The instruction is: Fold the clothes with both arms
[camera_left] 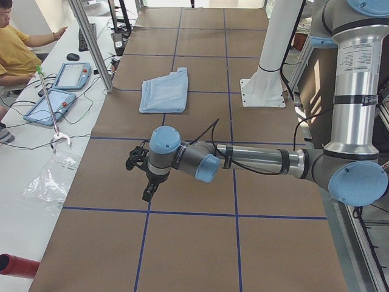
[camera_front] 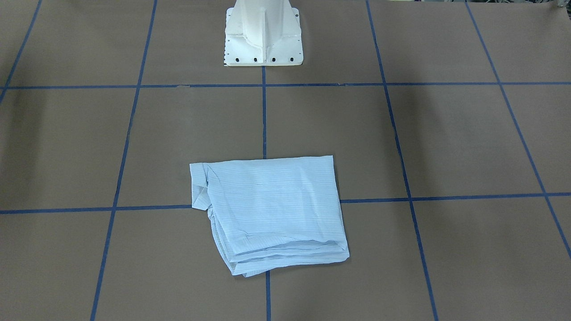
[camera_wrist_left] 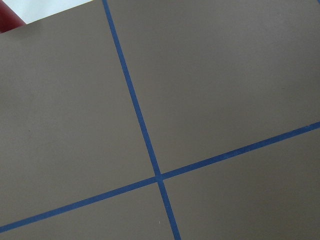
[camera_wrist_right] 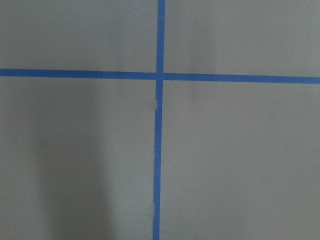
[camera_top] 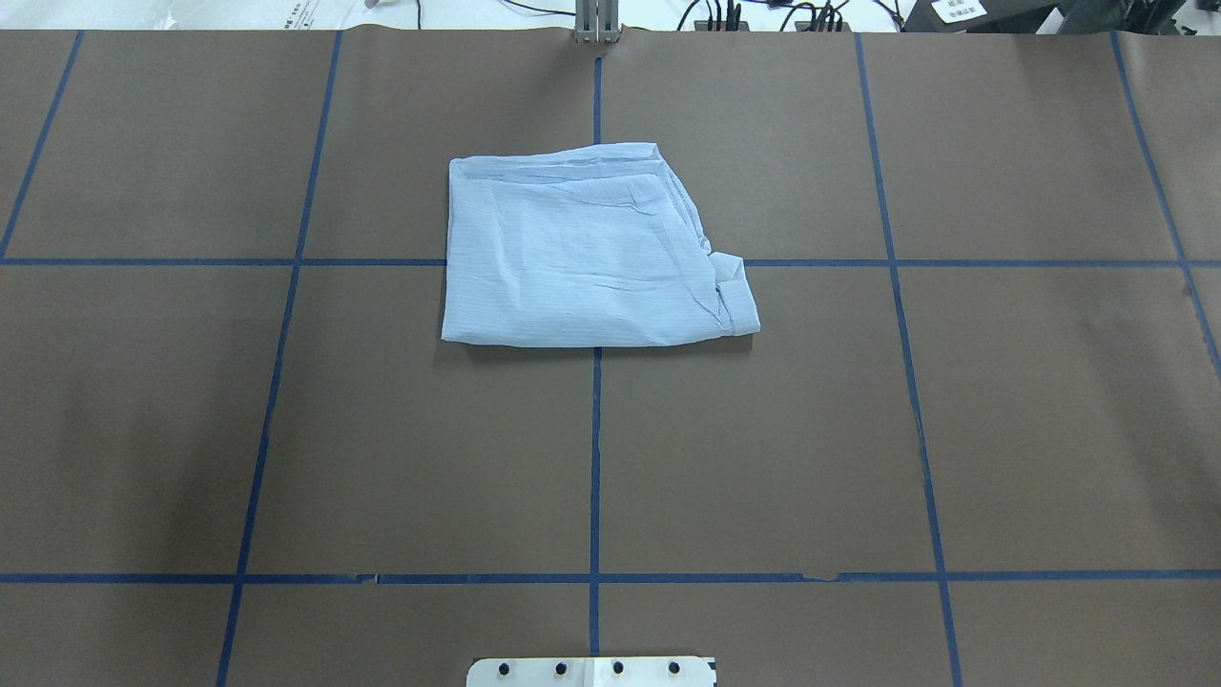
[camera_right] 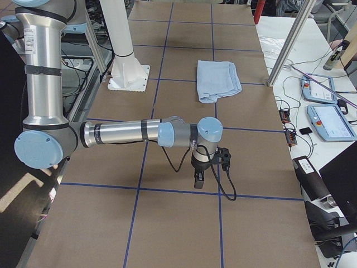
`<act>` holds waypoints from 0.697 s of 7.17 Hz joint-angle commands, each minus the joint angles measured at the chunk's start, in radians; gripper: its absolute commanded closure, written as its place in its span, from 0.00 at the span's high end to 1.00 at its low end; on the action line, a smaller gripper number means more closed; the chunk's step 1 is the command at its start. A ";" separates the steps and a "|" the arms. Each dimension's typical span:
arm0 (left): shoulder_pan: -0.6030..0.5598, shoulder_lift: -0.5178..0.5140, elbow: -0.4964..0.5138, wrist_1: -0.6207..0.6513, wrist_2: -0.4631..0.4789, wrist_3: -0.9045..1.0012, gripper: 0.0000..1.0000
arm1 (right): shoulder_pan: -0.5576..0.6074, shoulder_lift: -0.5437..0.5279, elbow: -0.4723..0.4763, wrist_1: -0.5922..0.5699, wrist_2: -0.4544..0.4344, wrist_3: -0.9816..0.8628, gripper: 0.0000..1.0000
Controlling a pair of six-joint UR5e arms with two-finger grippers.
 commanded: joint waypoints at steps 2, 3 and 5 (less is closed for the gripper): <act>0.001 -0.001 0.062 -0.001 -0.003 -0.001 1.00 | -0.001 -0.001 -0.010 0.000 -0.007 0.002 1.00; 0.001 -0.001 0.061 0.000 -0.003 -0.001 1.00 | -0.001 -0.001 -0.009 0.000 -0.005 0.001 1.00; 0.001 -0.004 0.064 0.000 -0.003 -0.002 1.00 | -0.004 0.005 0.002 0.012 -0.052 -0.008 1.00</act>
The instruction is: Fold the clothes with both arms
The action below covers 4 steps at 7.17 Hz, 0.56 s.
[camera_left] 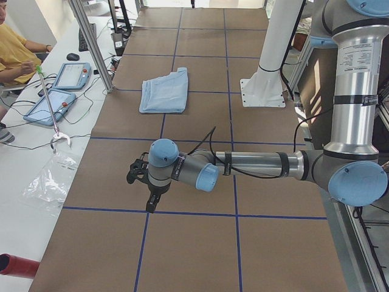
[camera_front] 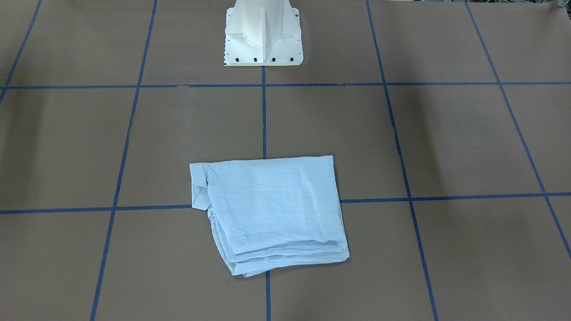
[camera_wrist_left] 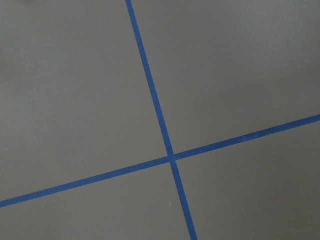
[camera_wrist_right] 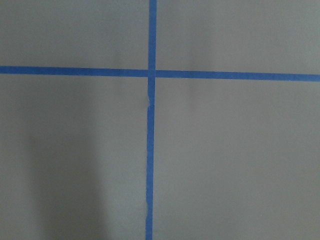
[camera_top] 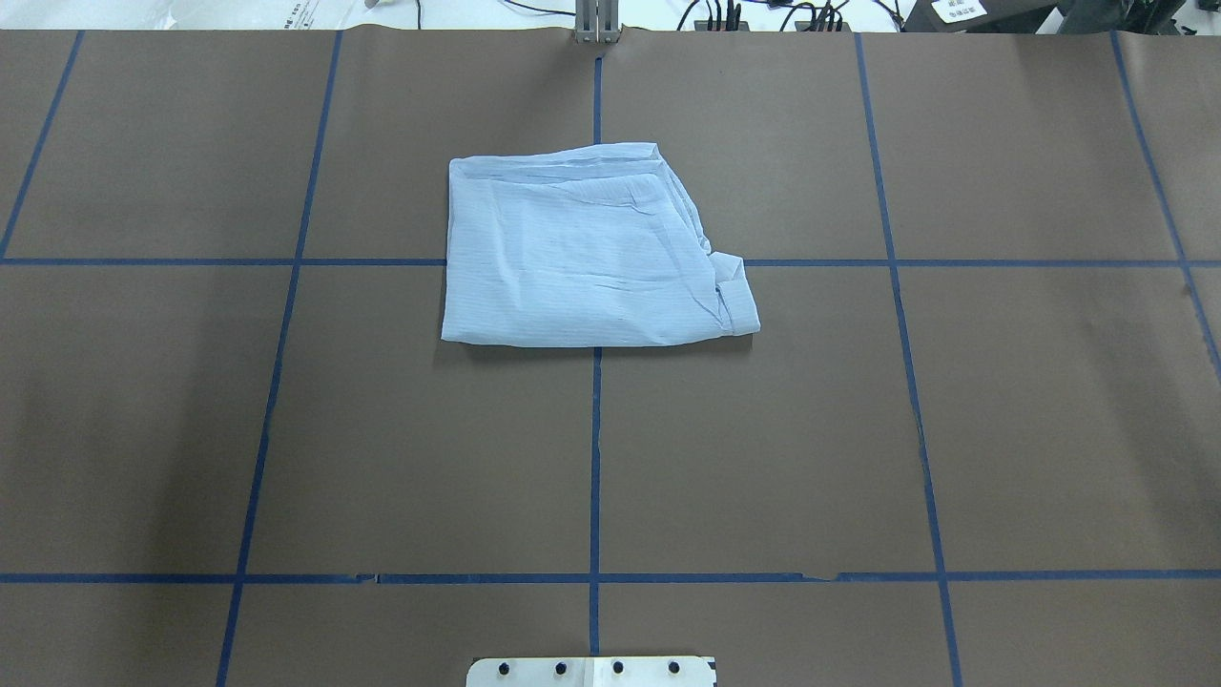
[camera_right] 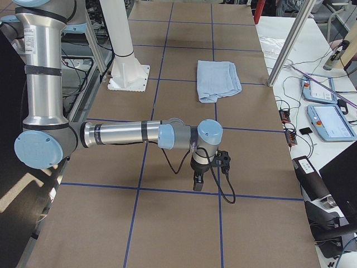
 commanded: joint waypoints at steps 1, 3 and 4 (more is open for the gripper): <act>0.000 -0.001 0.005 0.002 -0.023 -0.001 1.00 | -0.003 0.000 0.003 0.071 -0.100 0.001 1.00; 0.000 -0.001 -0.001 0.025 -0.089 -0.022 1.00 | -0.003 -0.004 0.000 0.073 -0.089 0.008 1.00; 0.000 -0.002 0.005 0.022 -0.085 -0.030 1.00 | -0.005 -0.004 -0.001 0.073 -0.086 0.010 1.00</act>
